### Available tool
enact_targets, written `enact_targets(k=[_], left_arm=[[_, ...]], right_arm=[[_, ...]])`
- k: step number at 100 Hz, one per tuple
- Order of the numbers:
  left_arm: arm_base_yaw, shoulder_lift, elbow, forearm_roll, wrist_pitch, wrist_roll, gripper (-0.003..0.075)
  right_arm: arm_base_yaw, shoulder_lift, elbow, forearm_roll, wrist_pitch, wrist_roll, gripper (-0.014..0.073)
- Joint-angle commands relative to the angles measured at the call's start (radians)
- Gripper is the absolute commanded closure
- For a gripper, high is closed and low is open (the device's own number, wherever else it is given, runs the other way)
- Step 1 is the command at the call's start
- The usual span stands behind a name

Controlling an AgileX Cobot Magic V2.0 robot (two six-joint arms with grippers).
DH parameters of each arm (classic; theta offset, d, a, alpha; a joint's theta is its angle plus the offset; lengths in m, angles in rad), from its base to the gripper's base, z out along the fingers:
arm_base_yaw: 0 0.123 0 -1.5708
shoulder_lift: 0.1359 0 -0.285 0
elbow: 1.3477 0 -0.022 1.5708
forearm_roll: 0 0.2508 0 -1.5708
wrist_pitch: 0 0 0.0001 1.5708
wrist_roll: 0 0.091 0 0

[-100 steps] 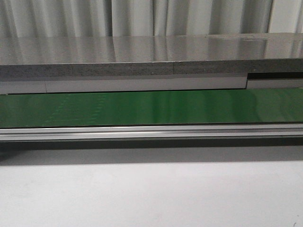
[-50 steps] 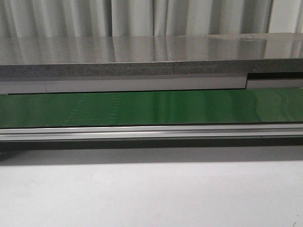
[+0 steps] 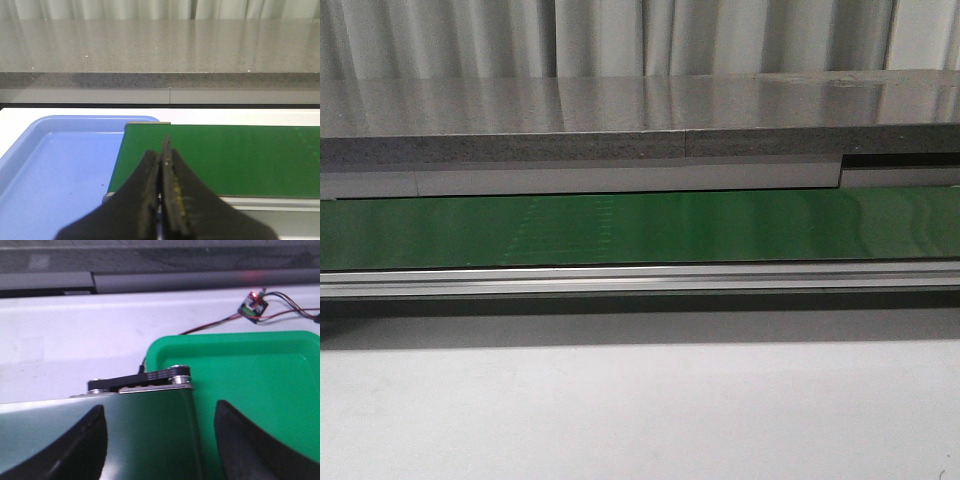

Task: Move button from left to right
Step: 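Lower the button into the green bin and open the right gripper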

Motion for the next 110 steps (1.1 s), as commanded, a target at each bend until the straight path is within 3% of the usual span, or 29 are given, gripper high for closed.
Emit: enact_targets(k=[1,29,62,110], left_arm=[[-0.007,0.007,-0.028,-0.012,-0.079,0.002,0.0741],[-0.007,0.007,-0.028,-0.012,-0.079,0.002,0.0741],[-0.007,0.007,-0.028,-0.012,-0.079,0.002,0.0741],[-0.007,0.007,-0.028,-0.012,-0.079,0.002,0.0741]], right_arm=[[0.032,-0.111,0.035,0.014,-0.107,0.000,0.0127],[0.143,-0.401,0.311,0.076,-0.278,0.000,0.0127],[0.253,-0.719,0.570,0.120,-0.357,0.000,0.0127],[0.283,-1.200,0.735,0.120,-0.144,0.000,0.0127]])
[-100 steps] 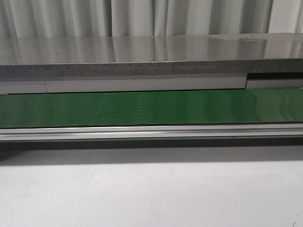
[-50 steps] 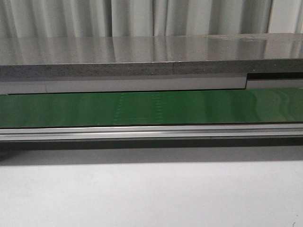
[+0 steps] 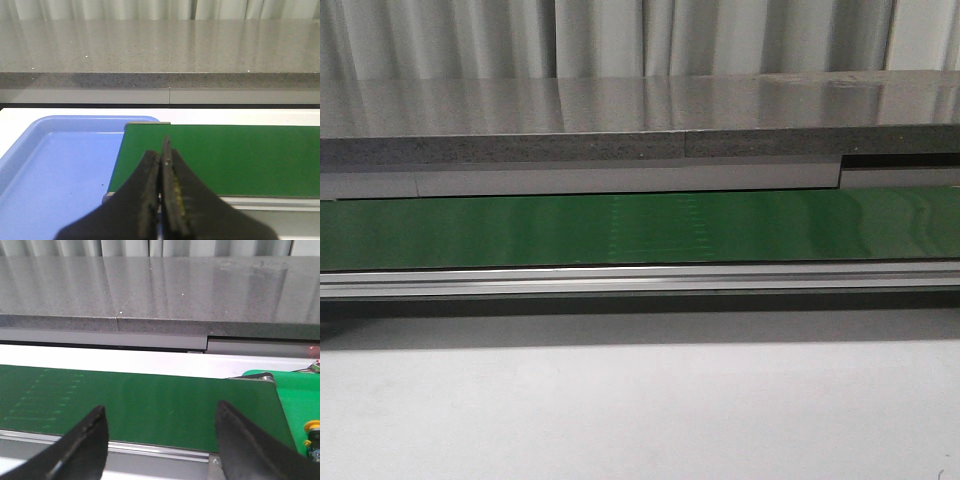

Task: Move button from left to right
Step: 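Lower the button into the green bin and open the right gripper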

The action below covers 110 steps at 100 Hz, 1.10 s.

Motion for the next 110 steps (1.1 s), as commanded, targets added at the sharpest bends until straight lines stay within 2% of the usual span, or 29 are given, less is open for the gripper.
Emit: enact_targets(k=[1,26,33,43,62,73,110], left_arm=[[-0.007,0.007,-0.028,-0.012,-0.079,0.002,0.0741],[-0.007,0.007,-0.028,-0.012,-0.079,0.002,0.0741],[-0.007,0.007,-0.028,-0.012,-0.079,0.002,0.0741],[-0.007,0.007,-0.028,-0.012,-0.079,0.002,0.0741],[-0.007,0.007,-0.028,-0.012,-0.079,0.002,0.0741],[-0.007,0.007,-0.028,-0.012,-0.079,0.002,0.0741],[-0.007,0.007,-0.028,-0.012,-0.079,0.002,0.0741]], right_arm=[[0.001,-0.054,-0.021,0.000,-0.018,0.000,0.0127],[0.001,-0.101,-0.021,-0.001,0.033,0.000,0.0127],[0.001,-0.101,-0.021,-0.001,0.030,0.000,0.0155],[0.001,-0.101,-0.021,-0.001,0.029,0.000,0.0264],[0.001,-0.101,-0.021,-0.001,0.028,0.000,0.0547],[0.001,-0.101,-0.021,-0.001,0.024,0.000,0.0663],[0.001,-0.101,-0.021,-0.001,0.024,0.000,0.0661]])
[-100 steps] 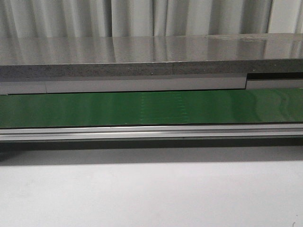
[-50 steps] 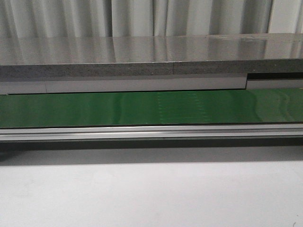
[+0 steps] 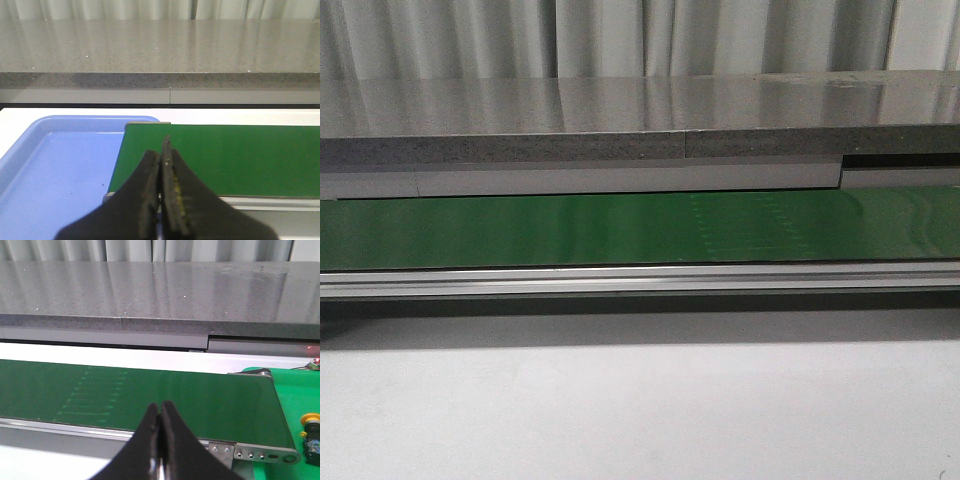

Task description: Move button from left to right

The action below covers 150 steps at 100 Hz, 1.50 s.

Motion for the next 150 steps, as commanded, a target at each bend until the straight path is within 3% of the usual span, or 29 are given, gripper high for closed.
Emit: enact_targets(k=[1,57,150], left_arm=[[-0.007,0.007,-0.028,-0.012,-0.079,0.002,0.0741],[-0.007,0.007,-0.028,-0.012,-0.079,0.002,0.0741],[-0.007,0.007,-0.028,-0.012,-0.079,0.002,0.0741]], right_arm=[[0.001,0.008,-0.024,-0.001,-0.078,0.000,0.0661],[0.001,0.007,-0.009,-0.012,-0.080,0.000,0.0661],[-0.072,-0.244,0.376,-0.036,-0.321,0.000,0.0661]])
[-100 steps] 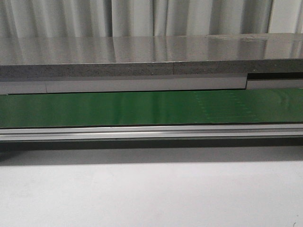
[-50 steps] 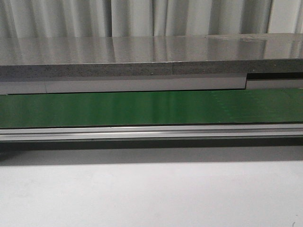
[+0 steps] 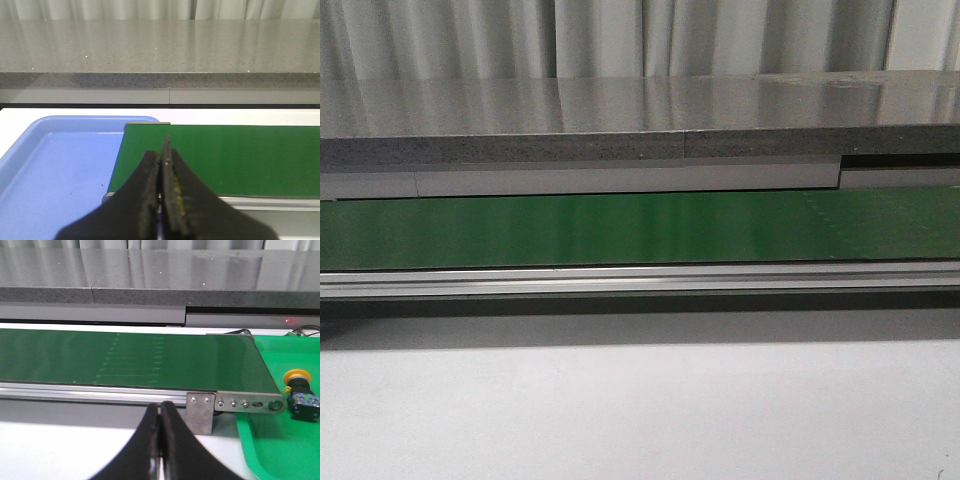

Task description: Move button from left to right

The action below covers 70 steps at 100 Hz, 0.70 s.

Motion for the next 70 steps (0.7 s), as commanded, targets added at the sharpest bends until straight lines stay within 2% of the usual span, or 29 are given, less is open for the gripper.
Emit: enact_targets(k=[1,70], left_arm=[[-0.007,0.007,-0.028,-0.012,-0.079,0.002,0.0741],[-0.007,0.007,-0.028,-0.012,-0.079,0.002,0.0741]], right_arm=[[-0.010,-0.021,-0.002,-0.007,-0.135,0.000,0.0661],[-0.010,-0.021,0.002,-0.007,-0.160,0.000,0.0661]])
